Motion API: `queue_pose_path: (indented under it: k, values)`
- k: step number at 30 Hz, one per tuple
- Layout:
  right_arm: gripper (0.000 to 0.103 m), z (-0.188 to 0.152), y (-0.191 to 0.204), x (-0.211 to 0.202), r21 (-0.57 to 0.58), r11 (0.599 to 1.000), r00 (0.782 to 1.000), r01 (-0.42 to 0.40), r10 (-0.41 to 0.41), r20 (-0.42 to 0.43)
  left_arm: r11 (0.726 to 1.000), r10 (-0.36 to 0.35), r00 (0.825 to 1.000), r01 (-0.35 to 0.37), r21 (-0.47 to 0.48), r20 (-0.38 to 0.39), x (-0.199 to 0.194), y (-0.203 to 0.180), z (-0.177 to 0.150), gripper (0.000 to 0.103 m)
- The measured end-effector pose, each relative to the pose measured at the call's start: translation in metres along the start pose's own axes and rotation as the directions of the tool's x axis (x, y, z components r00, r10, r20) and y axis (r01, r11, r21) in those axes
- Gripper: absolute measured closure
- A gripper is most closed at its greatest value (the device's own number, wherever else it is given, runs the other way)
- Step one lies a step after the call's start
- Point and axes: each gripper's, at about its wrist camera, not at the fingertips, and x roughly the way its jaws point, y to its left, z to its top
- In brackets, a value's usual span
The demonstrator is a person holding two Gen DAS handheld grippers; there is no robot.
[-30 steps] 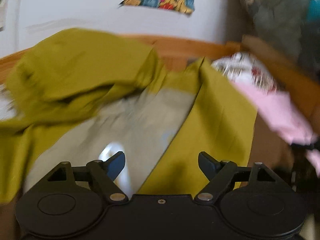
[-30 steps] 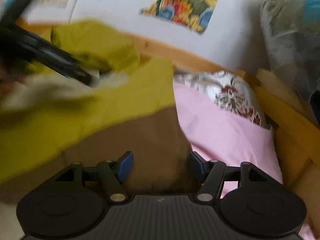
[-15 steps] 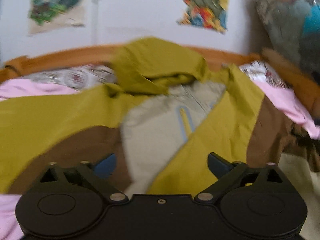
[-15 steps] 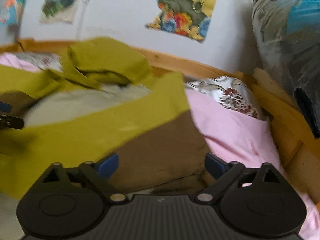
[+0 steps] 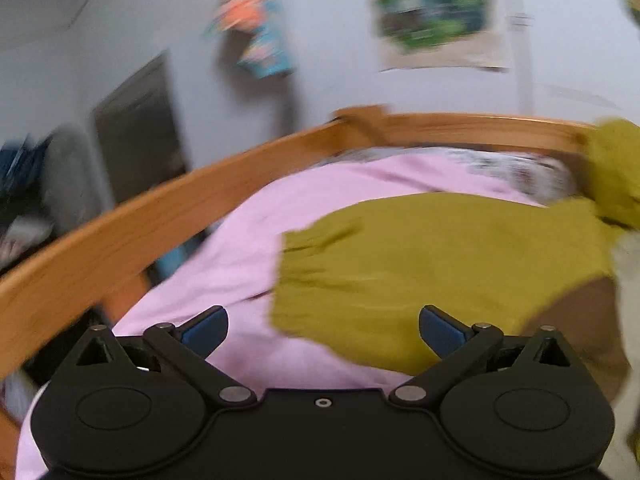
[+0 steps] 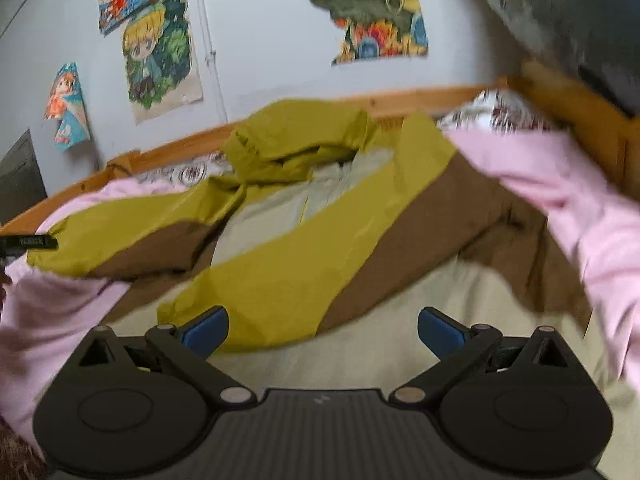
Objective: Fold large clothes
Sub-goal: 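Grasp the other olive sleeve cuff with the left gripper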
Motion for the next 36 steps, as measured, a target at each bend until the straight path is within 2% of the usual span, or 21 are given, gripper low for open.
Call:
queue_pose_path:
  k: [3,5,7,8,11,12,14,16,18,19,21,22,24,26,27,28,29,30,33,35,36]
  values:
    - [0.0,-0.013,-0.005,0.009,0.013,1.0,0.999,-0.015,0.016,-0.036,0.995,0.02,0.998,-0.025,-0.101,-0.055,0.015,0.016,0.003,0.009]
    - [0.0,-0.021,-0.008,0.012,0.023,0.999,0.998,-0.029,0.03,-0.055,0.992,-0.001,0.996,-0.011,-0.126,-0.094,0.023,0.017,0.003,0.022]
    - [0.0,-0.026,-0.01,0.013,0.023,0.999,0.997,-0.033,0.034,-0.069,0.99,-0.011,0.994,-0.004,-0.144,-0.106,0.027,0.015,0.001,0.052]
    - [0.0,-0.028,-0.01,0.015,0.023,0.999,0.997,-0.027,0.029,-0.072,0.989,-0.03,0.995,0.016,-0.148,-0.098,0.026,0.012,0.002,0.06]
    - [0.0,-0.028,-0.014,0.016,0.044,0.999,0.997,-0.021,0.024,-0.077,0.993,-0.016,0.999,0.011,-0.121,-0.038,0.015,0.001,0.004,0.075]
    - [0.0,-0.028,-0.015,0.016,0.054,0.998,0.997,-0.02,0.024,-0.077,0.994,-0.028,0.999,0.025,-0.11,-0.021,0.01,0.0,0.005,0.088]
    - [0.0,-0.027,-0.015,0.016,0.063,0.998,0.997,-0.019,0.024,-0.075,0.997,-0.029,0.998,0.032,-0.07,0.052,-0.007,-0.011,0.01,0.092]
    - [0.0,-0.026,-0.014,0.013,0.06,0.998,0.998,-0.018,0.022,-0.063,0.998,-0.061,0.988,0.065,-0.025,0.139,-0.025,-0.023,0.017,0.095]
    - [0.0,-0.024,-0.012,0.01,0.053,0.998,0.999,-0.017,0.02,-0.049,0.991,-0.13,0.964,0.132,0.009,0.234,-0.048,-0.037,0.028,0.096]
    - [0.0,-0.024,-0.012,0.008,0.052,0.999,0.999,-0.015,0.017,-0.043,0.984,-0.174,0.945,0.173,0.032,0.277,-0.062,-0.046,0.034,0.097]
    - [0.0,-0.022,-0.012,0.007,0.053,0.999,0.999,-0.012,0.014,-0.033,0.96,-0.281,0.894,0.266,0.09,0.349,-0.093,-0.066,0.044,0.101]
    - [0.0,-0.021,-0.012,0.006,0.055,0.998,1.0,-0.008,0.01,-0.028,0.939,-0.344,0.859,0.32,0.128,0.378,-0.109,-0.077,0.048,0.101]
    - [0.0,-0.02,-0.015,0.005,0.058,0.998,1.0,-0.001,0.002,-0.02,0.879,-0.477,0.776,0.428,0.211,0.413,-0.138,-0.102,0.054,0.101]
    - [0.0,-0.019,-0.017,0.004,0.065,0.998,1.0,0.01,-0.009,-0.012,0.795,-0.606,0.677,0.523,0.307,0.418,-0.163,-0.129,0.055,0.101]
    - [0.0,-0.019,-0.019,0.004,0.067,0.998,1.0,0.016,-0.016,-0.006,0.741,-0.672,0.621,0.569,0.358,0.404,-0.176,-0.145,0.054,0.101]
    - [0.0,-0.019,-0.021,0.004,0.067,0.997,1.0,0.024,-0.024,0.0,0.698,-0.716,0.583,0.6,0.391,0.385,-0.184,-0.159,0.05,0.101]
    - [0.0,-0.018,-0.023,0.004,0.066,0.997,0.999,0.032,-0.033,0.006,0.639,-0.769,0.534,0.638,0.429,0.351,-0.192,-0.176,0.046,0.101]
    - [0.0,-0.018,-0.026,0.003,0.063,0.997,0.999,0.045,-0.046,0.013,0.589,-0.808,0.496,0.666,0.459,0.317,-0.196,-0.191,0.04,0.101]
    - [0.0,-0.017,-0.036,0.001,0.074,0.993,0.994,0.094,-0.098,0.041,0.444,-0.893,0.412,0.734,0.514,0.182,-0.198,-0.236,0.017,0.101]
    - [0.0,-0.016,-0.045,-0.001,0.09,0.985,0.986,0.148,-0.154,0.063,0.355,-0.925,0.373,0.775,0.523,0.074,-0.189,-0.261,0.0,0.1]
    - [0.0,-0.015,-0.05,-0.003,0.098,0.98,0.98,0.176,-0.184,0.075,0.318,-0.934,0.357,0.798,0.512,0.023,-0.184,-0.271,-0.009,0.1]
